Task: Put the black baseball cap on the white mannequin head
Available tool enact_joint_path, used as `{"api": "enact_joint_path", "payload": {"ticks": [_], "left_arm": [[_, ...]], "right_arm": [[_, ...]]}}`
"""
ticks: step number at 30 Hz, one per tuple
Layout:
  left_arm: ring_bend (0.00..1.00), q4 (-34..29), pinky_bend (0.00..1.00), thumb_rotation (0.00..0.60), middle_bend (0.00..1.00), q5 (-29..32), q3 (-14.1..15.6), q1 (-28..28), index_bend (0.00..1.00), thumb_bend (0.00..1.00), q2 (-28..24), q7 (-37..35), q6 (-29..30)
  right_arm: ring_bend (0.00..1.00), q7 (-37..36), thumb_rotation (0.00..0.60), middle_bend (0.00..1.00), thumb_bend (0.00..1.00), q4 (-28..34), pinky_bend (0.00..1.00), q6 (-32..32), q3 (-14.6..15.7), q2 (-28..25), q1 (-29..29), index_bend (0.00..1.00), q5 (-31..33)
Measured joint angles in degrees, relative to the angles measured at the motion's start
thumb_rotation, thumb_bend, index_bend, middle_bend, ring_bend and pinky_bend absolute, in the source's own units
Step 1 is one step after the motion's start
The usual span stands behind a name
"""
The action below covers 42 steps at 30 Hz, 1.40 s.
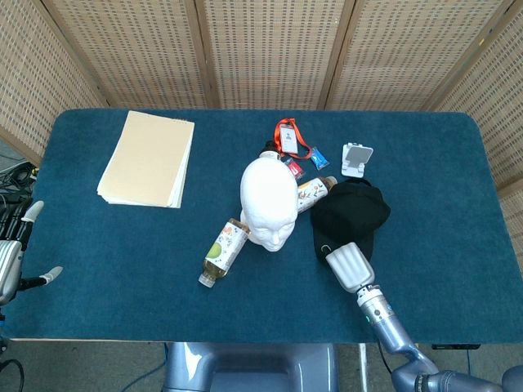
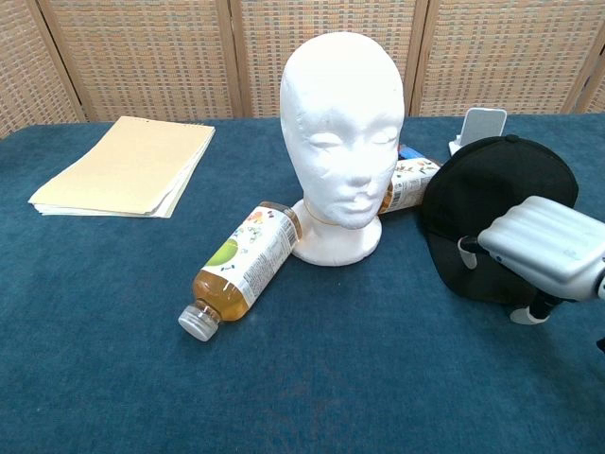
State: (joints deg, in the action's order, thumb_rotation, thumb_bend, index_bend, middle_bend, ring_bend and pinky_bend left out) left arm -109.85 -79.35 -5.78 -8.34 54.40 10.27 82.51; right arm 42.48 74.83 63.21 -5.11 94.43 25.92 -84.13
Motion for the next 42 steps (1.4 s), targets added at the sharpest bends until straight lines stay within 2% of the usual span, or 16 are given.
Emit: {"api": "enact_joint_path", "payload": {"ticks": [5,10,20,24,31,35,42], "left_arm": [[0.00,-0.06,0.00,0.600,0.00,-0.08,0.07,-0.02,0.00,0.00,0.01,0.00,0.05],[0.00,-0.06,0.00,0.600,0.00,-0.14,0.15,0.00,0.00,0.00,-0.02,-0.07,0.08],[0.00,-0.04,0.00,0.600,0.00,-0.26,0.26,-0.05,0.00,0.00,0.07,0.06,0.13],[0.00,-0.07,0.00,0.600,0.00,-0.26,0.32,-0.07,0.00,0.00,0.12,0.12,0.07],[0.00,-0.10,0.00,0.600,0.00,-0.22,0.37,-0.07,0.00,0.00,0.08,0.05,0.08],[0.00,-0.12,0.00,0.600,0.00,-0.25,0.39,-0.12,0.00,0.00,0.06,-0.06,0.02],[0.00,-0.20,0.00,0.600,0.00,-0.20,0.44,-0.30,0.00,0.00,0.06,0.05,-0.26]], "right_arm": [[1.00,0.42,0.600,0.99,0.10,-1.76,1.00,1.43,0.23,0.71,0.24,0.49,-0.93],[1.00,0.66,0.600,0.99,0.16,-6.71,1.00,4.58,1.16,2.14,0.40,0.51,-4.17],[1.00,-1.29,0.600,0.99,0.18,-16.27,1.00,11.64,1.11,5.69,1.12,0.47,-8.72],[1.00,-2.28,0.600,0.98,0.24,-18.61,1.00,13.42,0.63,6.39,1.62,0.45,-9.62],[1.00,-3.59,0.600,0.98,0.30,-24.82,1.00,17.53,-2.06,8.60,2.54,0.39,-9.81],[1.00,-4.70,0.600,0.98,0.34,-26.59,1.00,17.40,-3.76,9.45,3.13,0.39,-7.90],[1.00,-5.37,0.600,0.98,0.39,-28.67,1.00,16.10,-4.39,10.31,4.62,0.38,-6.87]]}}
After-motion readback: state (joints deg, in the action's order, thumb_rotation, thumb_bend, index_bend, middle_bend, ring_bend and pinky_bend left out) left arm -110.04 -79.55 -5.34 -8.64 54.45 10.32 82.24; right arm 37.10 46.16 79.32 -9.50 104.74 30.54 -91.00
